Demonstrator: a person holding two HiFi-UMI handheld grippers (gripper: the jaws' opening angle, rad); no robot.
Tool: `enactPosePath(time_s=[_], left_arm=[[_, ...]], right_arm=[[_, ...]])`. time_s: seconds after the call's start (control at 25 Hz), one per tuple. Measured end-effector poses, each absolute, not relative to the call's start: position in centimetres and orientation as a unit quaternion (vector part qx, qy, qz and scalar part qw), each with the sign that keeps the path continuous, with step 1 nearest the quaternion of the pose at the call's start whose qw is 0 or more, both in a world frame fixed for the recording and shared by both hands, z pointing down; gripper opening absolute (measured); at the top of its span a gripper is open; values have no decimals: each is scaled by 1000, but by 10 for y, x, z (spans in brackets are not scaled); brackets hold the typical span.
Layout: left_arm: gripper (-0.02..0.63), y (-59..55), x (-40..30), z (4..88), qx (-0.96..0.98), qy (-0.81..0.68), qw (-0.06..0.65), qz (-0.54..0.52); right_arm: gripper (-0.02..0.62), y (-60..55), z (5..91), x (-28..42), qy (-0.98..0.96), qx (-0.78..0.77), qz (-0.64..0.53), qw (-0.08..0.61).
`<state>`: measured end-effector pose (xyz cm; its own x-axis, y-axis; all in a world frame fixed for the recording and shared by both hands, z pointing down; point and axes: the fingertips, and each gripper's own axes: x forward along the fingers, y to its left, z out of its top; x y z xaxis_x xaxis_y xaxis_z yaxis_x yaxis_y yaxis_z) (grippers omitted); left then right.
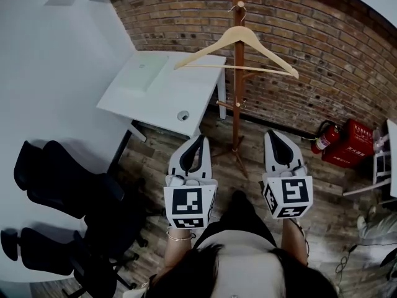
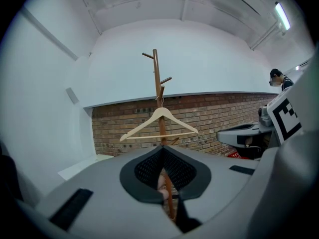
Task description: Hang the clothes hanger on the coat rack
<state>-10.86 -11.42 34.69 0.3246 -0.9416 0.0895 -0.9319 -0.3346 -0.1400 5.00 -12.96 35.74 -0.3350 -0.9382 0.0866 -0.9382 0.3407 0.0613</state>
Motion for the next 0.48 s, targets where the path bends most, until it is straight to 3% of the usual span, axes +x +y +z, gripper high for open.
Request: enactPosePath(time_s=[0.48], left_arm=[[11, -74, -100, 353, -824, 561, 30, -76]], right_arm=[[37, -86, 362, 58, -805, 592, -7, 52]])
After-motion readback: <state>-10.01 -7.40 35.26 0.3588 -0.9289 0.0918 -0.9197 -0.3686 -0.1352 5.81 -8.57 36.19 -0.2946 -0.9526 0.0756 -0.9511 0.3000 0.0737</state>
